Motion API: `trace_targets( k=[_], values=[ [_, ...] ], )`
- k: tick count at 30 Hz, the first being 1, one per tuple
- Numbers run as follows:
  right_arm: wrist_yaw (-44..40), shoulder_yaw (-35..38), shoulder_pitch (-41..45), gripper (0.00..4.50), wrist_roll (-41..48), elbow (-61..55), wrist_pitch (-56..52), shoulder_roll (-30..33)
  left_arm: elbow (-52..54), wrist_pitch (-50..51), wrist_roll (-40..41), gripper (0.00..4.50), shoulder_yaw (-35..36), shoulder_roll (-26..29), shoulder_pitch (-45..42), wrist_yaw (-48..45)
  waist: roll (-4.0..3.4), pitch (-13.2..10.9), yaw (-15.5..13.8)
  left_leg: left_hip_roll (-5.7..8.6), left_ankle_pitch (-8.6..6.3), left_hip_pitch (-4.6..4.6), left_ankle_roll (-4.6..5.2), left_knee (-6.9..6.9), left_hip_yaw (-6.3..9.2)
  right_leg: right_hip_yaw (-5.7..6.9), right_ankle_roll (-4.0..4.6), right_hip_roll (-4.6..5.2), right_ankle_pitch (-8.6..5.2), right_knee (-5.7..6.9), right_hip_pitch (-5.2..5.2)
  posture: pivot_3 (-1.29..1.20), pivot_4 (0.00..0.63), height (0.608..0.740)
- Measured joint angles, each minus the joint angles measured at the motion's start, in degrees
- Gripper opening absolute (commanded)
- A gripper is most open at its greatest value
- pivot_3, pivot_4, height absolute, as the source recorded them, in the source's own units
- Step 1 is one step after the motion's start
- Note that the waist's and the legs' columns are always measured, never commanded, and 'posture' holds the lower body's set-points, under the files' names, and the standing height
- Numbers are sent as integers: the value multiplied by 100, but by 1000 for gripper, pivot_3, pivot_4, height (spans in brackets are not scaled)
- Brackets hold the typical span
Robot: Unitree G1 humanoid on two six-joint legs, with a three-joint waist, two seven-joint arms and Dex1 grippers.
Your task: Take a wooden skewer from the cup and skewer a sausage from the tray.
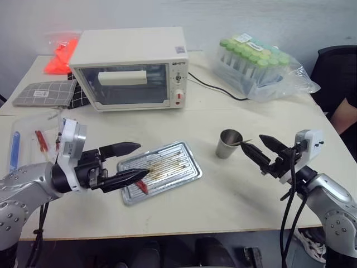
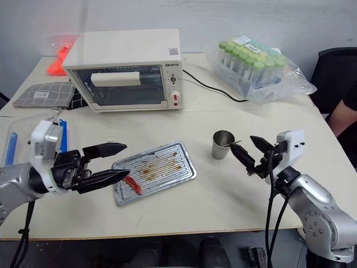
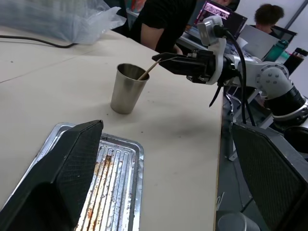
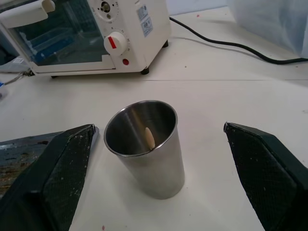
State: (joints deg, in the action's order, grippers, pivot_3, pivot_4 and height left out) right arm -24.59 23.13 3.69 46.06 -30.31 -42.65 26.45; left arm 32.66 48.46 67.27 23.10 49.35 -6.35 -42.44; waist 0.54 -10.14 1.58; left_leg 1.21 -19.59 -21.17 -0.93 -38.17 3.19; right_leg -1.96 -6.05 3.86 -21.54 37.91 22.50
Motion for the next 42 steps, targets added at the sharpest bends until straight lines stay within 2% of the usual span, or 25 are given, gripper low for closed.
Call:
trace_targets(
  k=[5, 8, 16, 17, 21, 24, 27, 28, 36, 42],
  values=[
    [122, -153, -45, 4500, 54, -64, 59, -235, -200, 7, -91, 4452, -329, 27, -381, -112, 0, 0, 1, 1, 1, 1, 0, 0, 0, 0, 0, -1, 0, 3, 0, 0, 150, 740],
    [167, -241, -10, 3970, 49, -36, 161, -366, -275, 8, -190, 4500, -412, 29, -480, -140, 0, 0, 16, -3, 2, 1, -1, 1, 0, -2, 0, -7, 0, 4, 3, 0, 150, 740],
    [225, -607, 94, 1787, -174, 264, 550, -648, -403, 1, -283, 4500, -554, 27, -665, -202, 0, 0, 5, -2, 3, 0, -3, 1, 0, -2, 0, -5, 0, 4, 4, 0, 150, 740],
    [232, -646, 94, 1637, -204, 269, 584, -649, -404, 0, -293, 4500, -556, 27, -665, -204, 0, 0, 6, -2, 3, 0, -3, 1, 0, -2, 0, -5, 0, 4, 4, 0, 150, 740],
    [269, -694, 101, 1637, -295, 384, 706, -656, -408, -12, -333, 4500, -563, 27, -701, -216, 0, 0, 5, -2, 3, 0, -3, 1, 0, -2, 0, -5, 0, 4, 5, 0, 150, 740],
    [280, -697, 157, 1249, -336, 483, 790, -656, -423, -13, -349, 4500, -572, 25, -758, -217, 0, 0, 7, -2, 3, 1, -3, 1, 0, -2, 0, -5, 0, 5, 5, 0, 150, 740],
    [285, -696, 185, 463, -338, 532, 873, -659, -424, -18, -354, 4500, -590, 17, -814, -215, 0, 0, 6, -2, 3, 0, -3, 2, 0, -2, 0, -5, 0, 5, 5, 0, 150, 740],
    [286, -696, 185, 80, -337, 532, 884, -659, -425, -18, -359, 4500, -608, 7, -825, -215, 0, 0, 7, -2, 3, 0, -3, 1, 0, -2, 0, -5, 0, 5, 5, 0, 150, 740],
    [414, -682, 325, 34, -216, 515, 832, -599, -425, -41, -433, 4500, -682, -111, -898, -211, 0, 0, 6, -2, 3, 0, -3, 0, 0, -2, 0, -5, 0, 6, 5, 0, 150, 740],
    [480, -321, 725, 34, 310, 418, 370, 63, -453, -93, -525, 4500, -765, -186, -919, -214, -1, 0, 3, -2, 3, -1, -3, -1, 0, -2, 0, -5, 0, 4, 5, 0, 150, 740]
  ],
)
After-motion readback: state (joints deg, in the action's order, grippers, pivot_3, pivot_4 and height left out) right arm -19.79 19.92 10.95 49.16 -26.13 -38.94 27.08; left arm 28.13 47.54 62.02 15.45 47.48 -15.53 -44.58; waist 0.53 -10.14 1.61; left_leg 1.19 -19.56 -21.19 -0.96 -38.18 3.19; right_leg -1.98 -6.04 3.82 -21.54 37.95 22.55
